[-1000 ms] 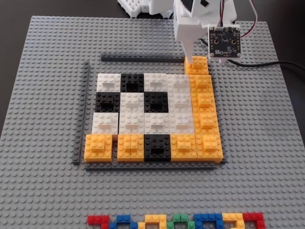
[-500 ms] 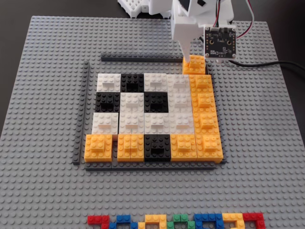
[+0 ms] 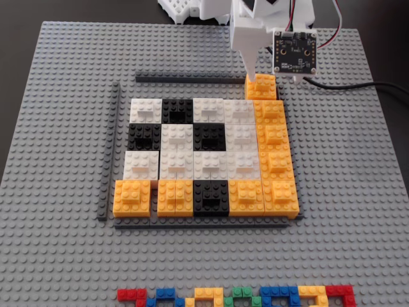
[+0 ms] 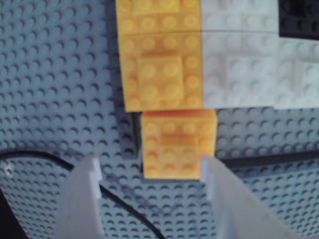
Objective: Grab the cube and place it into the grid
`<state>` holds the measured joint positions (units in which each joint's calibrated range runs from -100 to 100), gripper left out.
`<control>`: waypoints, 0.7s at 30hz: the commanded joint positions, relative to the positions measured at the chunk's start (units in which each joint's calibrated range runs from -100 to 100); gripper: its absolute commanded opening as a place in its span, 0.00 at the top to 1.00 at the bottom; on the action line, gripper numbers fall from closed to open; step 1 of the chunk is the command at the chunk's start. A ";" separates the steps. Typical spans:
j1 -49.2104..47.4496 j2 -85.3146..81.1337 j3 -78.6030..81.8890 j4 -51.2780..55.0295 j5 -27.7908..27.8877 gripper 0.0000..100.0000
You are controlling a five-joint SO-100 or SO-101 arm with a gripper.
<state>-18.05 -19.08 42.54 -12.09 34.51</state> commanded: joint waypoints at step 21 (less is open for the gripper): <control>-0.92 -3.96 -3.26 0.17 -0.59 0.75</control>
<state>-18.92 -19.08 42.54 -12.09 33.77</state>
